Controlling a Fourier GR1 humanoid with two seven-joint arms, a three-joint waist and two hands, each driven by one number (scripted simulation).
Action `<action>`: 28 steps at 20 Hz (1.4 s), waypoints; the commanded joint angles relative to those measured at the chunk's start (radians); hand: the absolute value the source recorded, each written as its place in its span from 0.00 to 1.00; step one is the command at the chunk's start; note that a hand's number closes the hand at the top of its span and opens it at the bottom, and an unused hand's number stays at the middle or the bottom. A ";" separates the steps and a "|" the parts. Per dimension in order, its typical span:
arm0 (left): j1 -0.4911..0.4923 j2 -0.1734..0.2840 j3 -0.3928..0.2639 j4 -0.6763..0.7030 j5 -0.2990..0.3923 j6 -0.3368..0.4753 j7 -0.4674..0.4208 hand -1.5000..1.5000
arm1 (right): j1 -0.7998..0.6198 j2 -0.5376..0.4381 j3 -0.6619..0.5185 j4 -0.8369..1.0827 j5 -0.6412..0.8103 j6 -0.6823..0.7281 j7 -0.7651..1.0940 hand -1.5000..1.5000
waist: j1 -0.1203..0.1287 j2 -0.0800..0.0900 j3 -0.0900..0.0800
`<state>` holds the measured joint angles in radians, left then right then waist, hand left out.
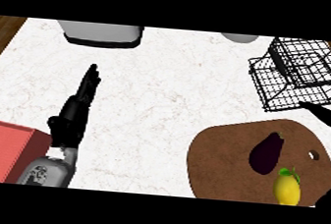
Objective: Pick the eggplant from the cutting board and place it in the tiered basket
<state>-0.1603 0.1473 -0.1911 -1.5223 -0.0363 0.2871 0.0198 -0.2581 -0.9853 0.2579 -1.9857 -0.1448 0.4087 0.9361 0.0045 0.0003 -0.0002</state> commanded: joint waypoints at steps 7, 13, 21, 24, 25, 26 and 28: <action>0.016 -0.034 0.010 0.001 -0.047 0.016 -0.012 0.50 | -0.001 0.086 -0.004 0.132 0.204 0.080 -0.011 0.00 | 0.000 0.001 0.000; 0.004 -0.029 0.044 0.013 -0.039 -0.025 -0.001 0.50 | 0.139 0.152 -0.048 0.127 0.305 0.071 -0.085 0.00 | -0.008 -0.001 0.000; 0.046 -0.063 0.018 -0.110 -0.084 -0.020 0.090 0.50 | 0.156 0.282 -0.106 0.145 0.389 0.114 -0.149 0.00 | -0.004 -0.002 0.000; -0.070 -0.049 0.092 -0.006 -0.061 -0.052 0.074 0.50 | 0.184 0.305 -0.123 0.174 0.432 0.136 -0.233 0.00 | -0.007 0.000 0.000; 0.031 -0.036 0.069 -0.091 -0.046 -0.085 0.071 0.50 | 0.114 0.334 -0.133 0.245 0.433 0.150 -0.217 0.00 | -0.001 -0.001 0.000; 0.085 -0.080 0.009 -0.110 -0.097 -0.040 0.064 0.50 | 0.098 0.331 -0.132 0.215 0.418 0.188 -0.178 0.00 | 0.000 -0.001 0.000; 0.094 -0.025 0.075 -0.112 -0.046 -0.106 0.037 0.50 | 0.156 0.383 -0.106 0.153 0.467 0.165 -0.160 0.00 | -0.003 -0.001 0.000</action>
<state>-0.1289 0.1013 -0.1292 -1.5873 -0.0948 0.2200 0.0661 -0.1300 -0.6580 0.1488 -1.8053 0.2733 0.5617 0.7659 0.0012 -0.0004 0.0000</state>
